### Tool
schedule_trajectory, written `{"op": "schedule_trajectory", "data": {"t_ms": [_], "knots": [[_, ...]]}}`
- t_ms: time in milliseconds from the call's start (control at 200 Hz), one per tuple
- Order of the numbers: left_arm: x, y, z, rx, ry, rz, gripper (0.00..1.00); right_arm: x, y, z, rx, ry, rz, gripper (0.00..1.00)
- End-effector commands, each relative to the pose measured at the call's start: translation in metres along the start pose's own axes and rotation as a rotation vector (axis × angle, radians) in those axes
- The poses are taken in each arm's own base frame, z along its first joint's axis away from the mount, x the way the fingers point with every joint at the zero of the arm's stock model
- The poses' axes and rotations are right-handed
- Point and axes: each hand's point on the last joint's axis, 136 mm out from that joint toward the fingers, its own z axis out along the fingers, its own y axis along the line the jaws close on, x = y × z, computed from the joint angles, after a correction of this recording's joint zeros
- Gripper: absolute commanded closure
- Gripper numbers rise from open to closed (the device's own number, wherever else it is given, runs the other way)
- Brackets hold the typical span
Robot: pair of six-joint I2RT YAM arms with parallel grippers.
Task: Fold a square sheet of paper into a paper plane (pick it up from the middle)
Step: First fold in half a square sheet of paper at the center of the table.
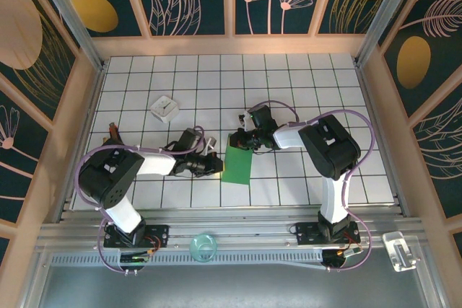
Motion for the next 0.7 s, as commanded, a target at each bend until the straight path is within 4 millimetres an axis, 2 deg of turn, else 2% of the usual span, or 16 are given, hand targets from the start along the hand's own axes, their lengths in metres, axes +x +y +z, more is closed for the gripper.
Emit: {"op": "schedule_trajectory", "data": {"t_ms": [0,135,215,320,420,520,611,631,696], "knots": [[0.006,0.014,0.002,-0.059,0.028,0.014,1.0,0.025,-0.057,0.003,0.201,0.059,0.075,1.0],[0.017,0.037,0.0,-0.158,0.062,0.021,1.0,0.002,-0.02,-0.004,0.104,0.03,0.003,1.0],[0.023,0.051,-0.001,-0.221,0.082,0.02,1.0,-0.008,0.004,-0.013,0.032,0.009,-0.027,0.96],[0.026,0.064,-0.001,-0.284,0.102,0.022,1.0,-0.006,0.026,-0.019,-0.045,0.01,-0.037,0.93],[0.024,0.067,-0.002,-0.303,0.102,0.03,1.0,0.004,0.035,-0.02,-0.078,0.025,-0.033,0.93],[0.019,0.056,-0.002,-0.269,0.088,0.038,1.0,0.009,0.035,-0.021,-0.081,0.025,-0.026,0.94],[0.012,0.037,0.0,-0.187,0.065,0.032,1.0,0.011,0.036,-0.022,-0.088,0.022,-0.015,0.96],[0.006,0.024,-0.004,-0.15,0.04,0.047,1.0,0.011,0.036,-0.022,-0.091,0.024,-0.016,0.97],[-0.004,0.002,-0.009,-0.081,-0.005,0.057,1.0,0.013,0.035,-0.021,-0.091,0.029,-0.011,0.98]]}}
